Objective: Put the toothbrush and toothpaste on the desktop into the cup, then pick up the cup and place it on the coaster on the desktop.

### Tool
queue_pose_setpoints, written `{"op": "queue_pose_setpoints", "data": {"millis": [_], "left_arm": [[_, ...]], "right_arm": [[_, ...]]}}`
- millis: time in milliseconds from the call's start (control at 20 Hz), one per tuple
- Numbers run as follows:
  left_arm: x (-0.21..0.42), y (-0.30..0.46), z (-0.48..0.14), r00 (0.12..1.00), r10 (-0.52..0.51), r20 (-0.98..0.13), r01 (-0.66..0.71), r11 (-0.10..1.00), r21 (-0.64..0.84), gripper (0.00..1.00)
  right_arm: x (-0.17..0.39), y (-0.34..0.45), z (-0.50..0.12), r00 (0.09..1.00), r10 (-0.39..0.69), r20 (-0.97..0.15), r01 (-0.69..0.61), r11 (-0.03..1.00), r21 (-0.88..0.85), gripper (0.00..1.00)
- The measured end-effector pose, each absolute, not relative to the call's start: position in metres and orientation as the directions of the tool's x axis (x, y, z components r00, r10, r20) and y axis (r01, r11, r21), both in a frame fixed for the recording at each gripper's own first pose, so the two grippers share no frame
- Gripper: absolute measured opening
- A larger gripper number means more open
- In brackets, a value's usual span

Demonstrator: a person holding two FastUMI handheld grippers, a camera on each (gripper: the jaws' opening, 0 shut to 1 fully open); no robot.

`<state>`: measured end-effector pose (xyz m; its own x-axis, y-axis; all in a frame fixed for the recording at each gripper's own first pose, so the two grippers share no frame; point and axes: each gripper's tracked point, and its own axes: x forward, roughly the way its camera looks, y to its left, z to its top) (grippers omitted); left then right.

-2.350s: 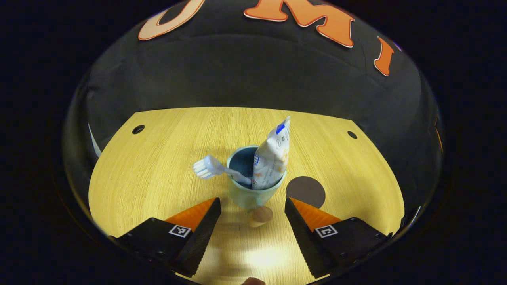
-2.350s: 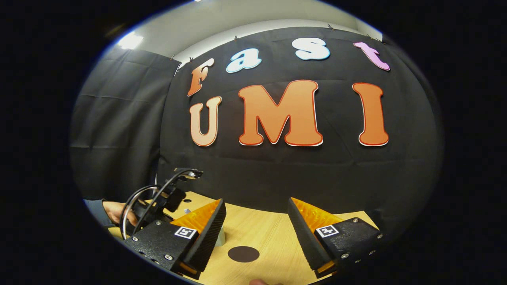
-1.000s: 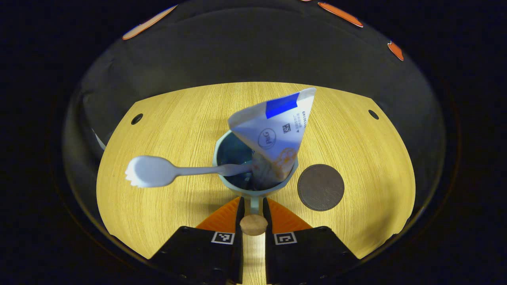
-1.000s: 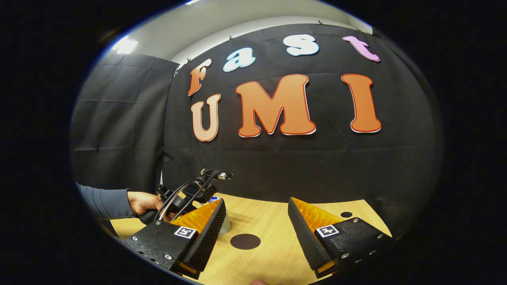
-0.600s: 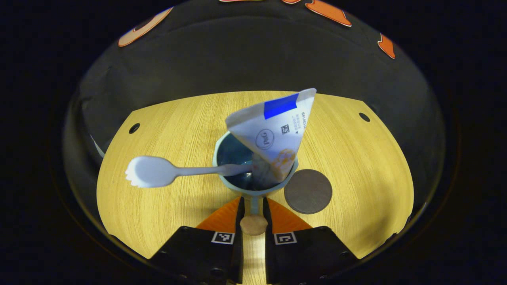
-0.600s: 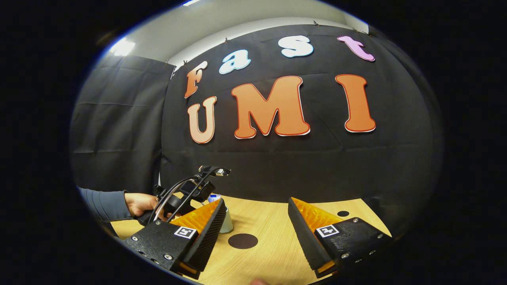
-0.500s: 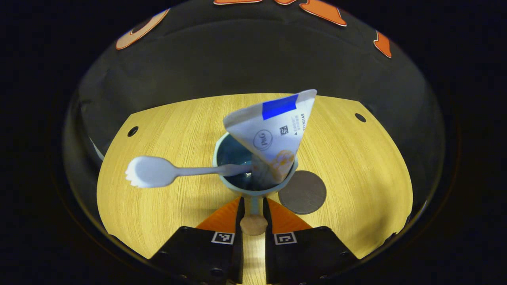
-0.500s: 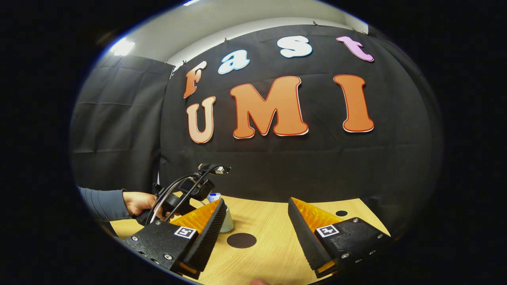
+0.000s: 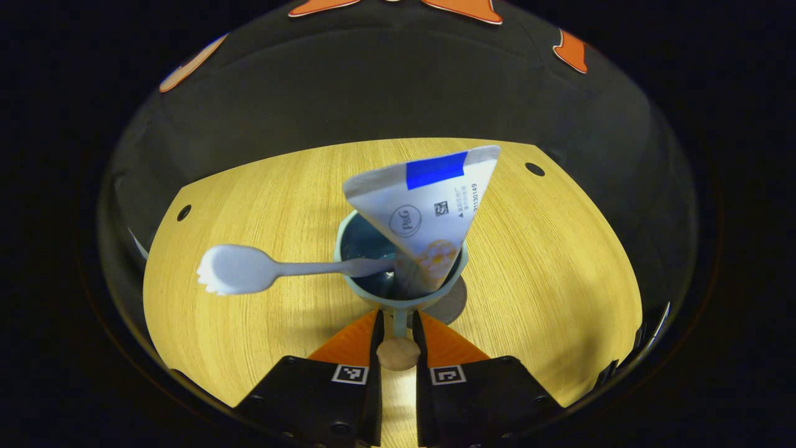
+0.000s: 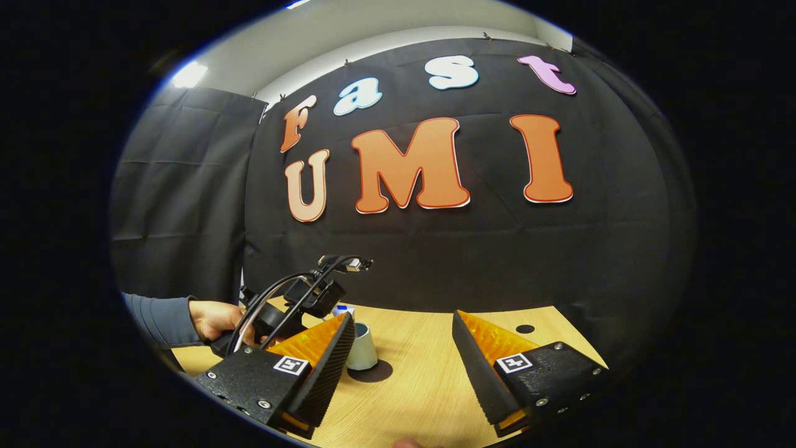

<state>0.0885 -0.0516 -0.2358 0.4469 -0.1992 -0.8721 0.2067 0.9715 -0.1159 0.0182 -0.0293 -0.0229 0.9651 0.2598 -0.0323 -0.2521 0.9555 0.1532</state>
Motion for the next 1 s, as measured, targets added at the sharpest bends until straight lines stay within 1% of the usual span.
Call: {"op": "queue_pose_setpoints", "data": {"millis": [250, 400, 500, 650, 750, 850, 1000], "left_arm": [[0.091, -0.050, -0.237, 0.411, -0.220, -0.885, 0.220, 0.966, -0.138, 0.22], [0.091, -0.050, -0.232, 0.406, -0.221, -0.887, 0.231, 0.964, -0.135, 0.22], [0.088, -0.053, -0.228, 0.400, -0.269, -0.876, 0.251, 0.952, -0.177, 0.28], [0.093, -0.050, -0.218, 0.444, -0.281, -0.851, 0.265, 0.948, -0.175, 0.67], [0.089, -0.052, -0.217, 0.478, -0.283, -0.832, 0.278, 0.947, -0.162, 0.88], [0.088, -0.048, -0.211, 0.499, -0.302, -0.812, 0.283, 0.943, -0.177, 1.00], [0.086, -0.048, -0.207, 0.545, -0.328, -0.771, 0.304, 0.935, -0.183, 0.99]], "right_arm": [[0.018, -0.038, -0.039, 0.968, 0.241, -0.073, -0.226, 0.960, 0.163, 0.94], [0.017, -0.040, -0.043, 0.968, 0.238, -0.084, -0.221, 0.960, 0.172, 0.94], [0.018, -0.040, -0.044, 0.968, 0.236, -0.088, -0.218, 0.960, 0.174, 0.94], [0.023, -0.043, -0.045, 0.970, 0.223, -0.096, -0.204, 0.963, 0.174, 0.94], [0.024, -0.042, -0.044, 0.970, 0.222, -0.101, -0.200, 0.962, 0.187, 0.94], [0.027, -0.043, -0.039, 0.974, 0.208, -0.092, -0.189, 0.965, 0.180, 0.94], [0.030, -0.040, -0.032, 0.980, 0.185, -0.076, -0.171, 0.973, 0.156, 0.94]]}}
